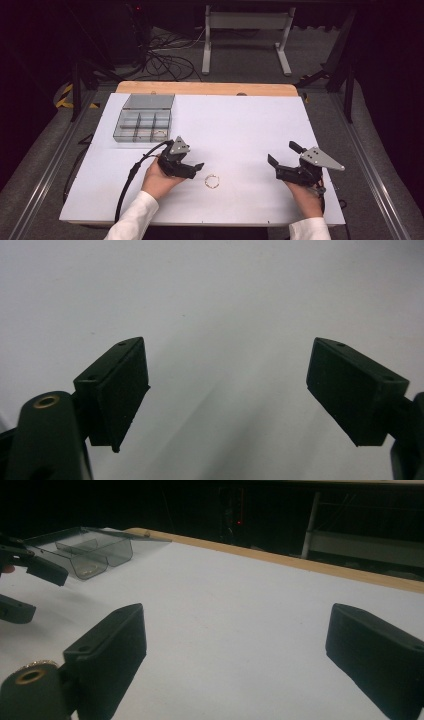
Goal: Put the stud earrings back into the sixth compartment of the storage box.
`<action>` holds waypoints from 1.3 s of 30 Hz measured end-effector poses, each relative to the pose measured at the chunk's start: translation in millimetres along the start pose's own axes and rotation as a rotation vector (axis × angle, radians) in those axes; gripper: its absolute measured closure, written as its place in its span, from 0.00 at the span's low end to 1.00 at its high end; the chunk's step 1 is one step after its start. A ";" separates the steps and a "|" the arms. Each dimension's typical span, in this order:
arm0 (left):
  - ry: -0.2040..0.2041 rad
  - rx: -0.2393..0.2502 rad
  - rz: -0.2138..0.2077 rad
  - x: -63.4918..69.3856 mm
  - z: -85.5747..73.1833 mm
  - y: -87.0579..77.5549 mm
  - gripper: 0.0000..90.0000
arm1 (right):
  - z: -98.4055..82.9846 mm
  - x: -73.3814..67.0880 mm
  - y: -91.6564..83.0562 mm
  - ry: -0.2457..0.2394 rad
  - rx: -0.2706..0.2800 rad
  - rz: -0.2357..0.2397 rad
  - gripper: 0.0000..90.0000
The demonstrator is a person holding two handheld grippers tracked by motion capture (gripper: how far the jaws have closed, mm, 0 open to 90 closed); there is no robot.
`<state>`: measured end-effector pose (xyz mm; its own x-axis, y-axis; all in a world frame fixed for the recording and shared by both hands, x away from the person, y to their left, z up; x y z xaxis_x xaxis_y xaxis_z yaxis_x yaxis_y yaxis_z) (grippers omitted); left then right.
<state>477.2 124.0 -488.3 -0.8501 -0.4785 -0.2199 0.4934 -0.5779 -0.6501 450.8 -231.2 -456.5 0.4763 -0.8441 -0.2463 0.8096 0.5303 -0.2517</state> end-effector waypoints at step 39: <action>0.128 -0.053 -0.142 48.9 7.3 29.0 0.90 | -0.1 -1.9 0.4 -0.001 0.003 0.027 0.03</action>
<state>451.3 79.0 -512.6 -0.9288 -0.3040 -0.2117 0.3589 -0.5966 -0.7178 450.3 -229.4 -456.2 0.4982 -0.8297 -0.2519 0.7974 0.5525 -0.2427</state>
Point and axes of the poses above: each handheld gripper's, and its own axes: y roughly forward along the jaws, z roughly out of its top, x roughly to its right, the point moved 3 cm from there along y, roughly forward along the jaws, and after that the axes turned 15 degrees about y, right-handed, at the moved point
